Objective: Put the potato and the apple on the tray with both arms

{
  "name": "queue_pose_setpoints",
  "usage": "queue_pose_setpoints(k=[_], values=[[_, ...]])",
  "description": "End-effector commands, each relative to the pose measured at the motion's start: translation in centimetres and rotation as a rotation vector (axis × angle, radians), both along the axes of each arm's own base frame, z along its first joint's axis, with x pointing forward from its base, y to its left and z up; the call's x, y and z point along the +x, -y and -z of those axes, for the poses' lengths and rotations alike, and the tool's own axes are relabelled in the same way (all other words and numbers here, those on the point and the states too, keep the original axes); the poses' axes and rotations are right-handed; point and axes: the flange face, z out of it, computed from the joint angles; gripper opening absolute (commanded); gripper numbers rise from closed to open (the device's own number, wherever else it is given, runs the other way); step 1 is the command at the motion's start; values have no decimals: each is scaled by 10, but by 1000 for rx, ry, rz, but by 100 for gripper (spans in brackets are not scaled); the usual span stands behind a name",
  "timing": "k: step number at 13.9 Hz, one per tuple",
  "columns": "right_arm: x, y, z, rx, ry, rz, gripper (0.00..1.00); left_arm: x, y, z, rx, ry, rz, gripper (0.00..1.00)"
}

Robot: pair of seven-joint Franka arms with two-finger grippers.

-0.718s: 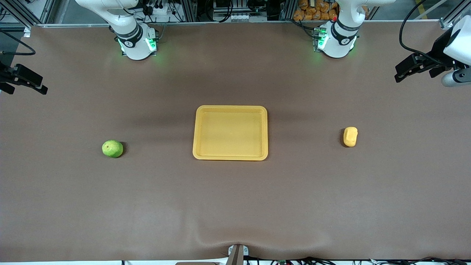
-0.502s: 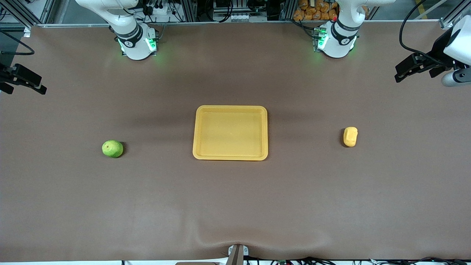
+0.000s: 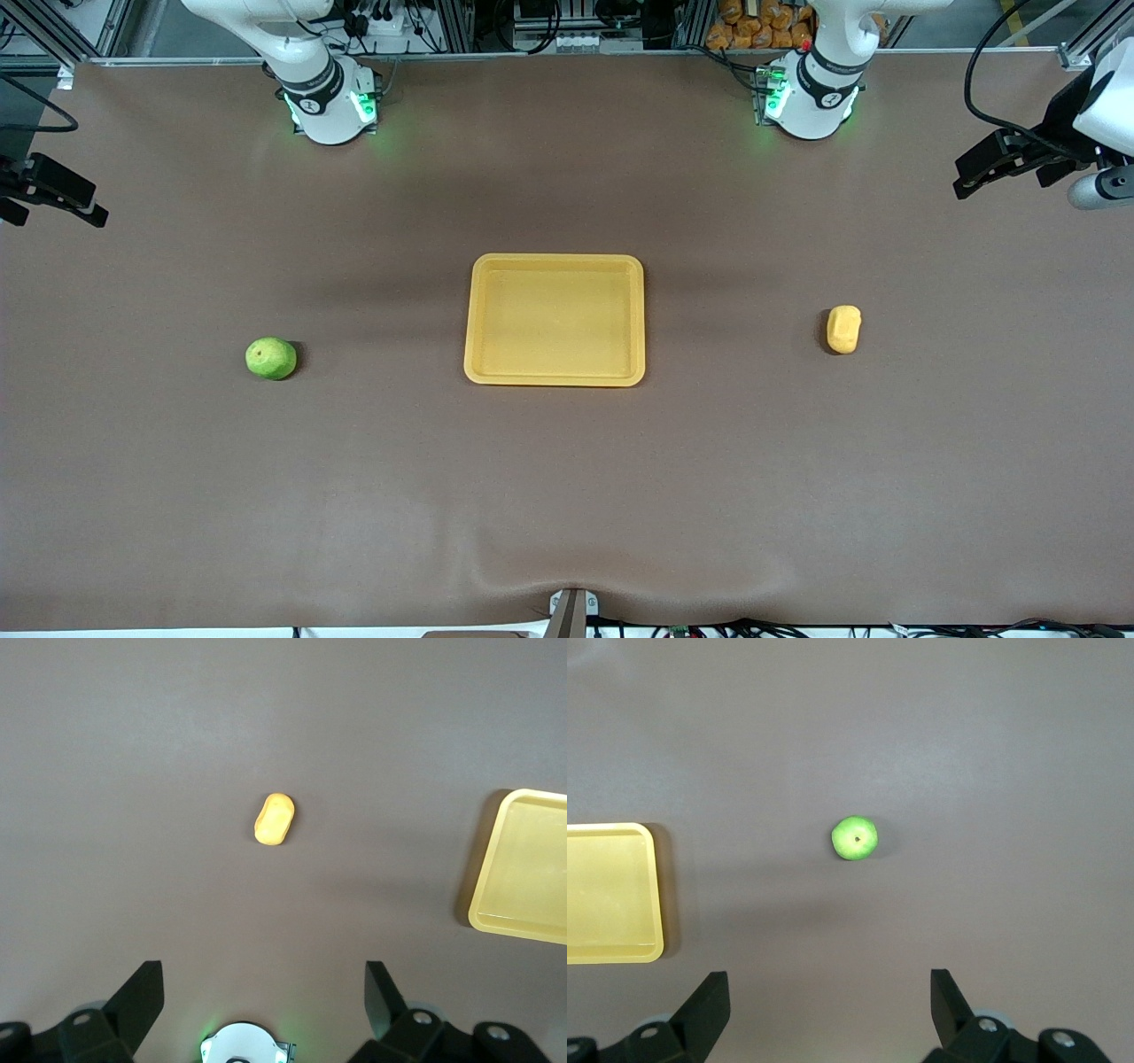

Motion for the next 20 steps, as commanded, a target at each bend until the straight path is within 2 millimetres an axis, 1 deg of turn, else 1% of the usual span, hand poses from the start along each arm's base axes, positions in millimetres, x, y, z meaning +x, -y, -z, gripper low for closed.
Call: queue_pose_setpoints(k=[1, 3, 6, 9, 13, 14, 16, 18, 20], values=[[2, 4, -4, -9, -4, 5, 100, 11, 2, 21, -20, -40, 18, 100], [2, 4, -3, -7, -6, 4, 100, 18, 6, 48, -22, -82, 19, 100], [2, 4, -4, -7, -6, 1, 100, 25, 8, 94, -21, -86, 26, 100], [2, 5, -4, -7, -6, 3, 100, 24, 6, 162, -18, -58, 34, 100], [2, 4, -2, -7, -10, 1, 100, 20, 10, 232, -18, -8, 58, 100], [2, 4, -3, -7, -9, 1, 100, 17, 10, 255, -23, 9, 64, 100], [2, 4, -3, -7, -9, 0, 100, 18, 12, 297, -25, 20, 76, 100], [2, 5, -4, -7, -7, 1, 100, 23, 14, 328, -24, 22, 89, 100], [2, 5, -4, -7, -7, 1, 100, 27, 13, 352, 24, 16, 137, 100]])
